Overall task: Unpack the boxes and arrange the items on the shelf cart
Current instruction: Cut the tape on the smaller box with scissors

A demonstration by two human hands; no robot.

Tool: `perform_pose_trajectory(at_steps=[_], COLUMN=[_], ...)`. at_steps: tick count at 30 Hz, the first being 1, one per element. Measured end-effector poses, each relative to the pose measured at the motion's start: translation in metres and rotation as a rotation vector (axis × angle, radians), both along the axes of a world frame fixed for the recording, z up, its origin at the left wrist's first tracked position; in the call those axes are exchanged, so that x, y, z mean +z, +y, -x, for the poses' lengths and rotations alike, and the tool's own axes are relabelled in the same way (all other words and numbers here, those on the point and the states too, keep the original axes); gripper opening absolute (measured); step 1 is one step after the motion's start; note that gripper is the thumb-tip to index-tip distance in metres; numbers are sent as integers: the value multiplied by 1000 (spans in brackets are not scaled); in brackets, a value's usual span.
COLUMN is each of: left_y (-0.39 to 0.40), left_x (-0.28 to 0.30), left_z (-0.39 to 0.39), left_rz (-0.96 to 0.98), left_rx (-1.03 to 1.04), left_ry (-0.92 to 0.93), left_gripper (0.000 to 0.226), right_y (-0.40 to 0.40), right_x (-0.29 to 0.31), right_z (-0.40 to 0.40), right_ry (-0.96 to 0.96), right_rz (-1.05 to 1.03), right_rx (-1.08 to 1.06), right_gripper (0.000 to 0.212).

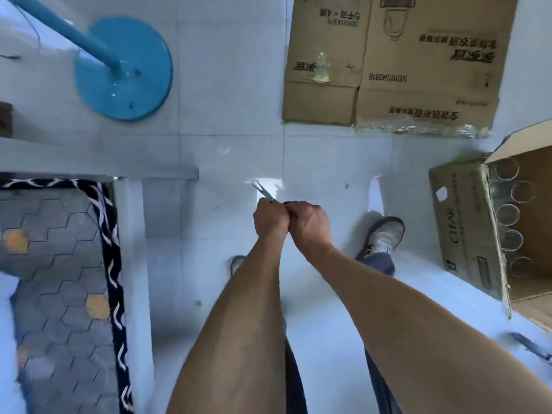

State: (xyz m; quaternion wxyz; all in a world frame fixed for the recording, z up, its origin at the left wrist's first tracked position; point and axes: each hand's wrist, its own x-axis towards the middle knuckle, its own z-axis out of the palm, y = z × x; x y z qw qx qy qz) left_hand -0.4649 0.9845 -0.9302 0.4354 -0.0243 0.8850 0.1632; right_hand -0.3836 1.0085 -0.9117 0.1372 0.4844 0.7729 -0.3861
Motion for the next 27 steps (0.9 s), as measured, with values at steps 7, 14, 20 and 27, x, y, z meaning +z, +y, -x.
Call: perform_pose_trajectory(at_steps=[7, 14, 20, 27], left_y=[-112, -193, -249, -243], left_x=[30, 53, 46, 48], left_z=[115, 204, 250, 211], left_rz=[81, -91, 248, 114], left_rx=[207, 521, 559, 55], left_ry=[391, 744, 612, 775], left_gripper=[26, 22, 43, 31], right_y=[-97, -156, -190, -179], right_x=[16, 21, 14, 20], right_z=[121, 203, 215, 196], right_ry=[47, 18, -34, -132], right_rz=[-45, 33, 71, 99], right_rx=[-247, -92, -33, -80], right_gripper=[35, 20, 28, 31])
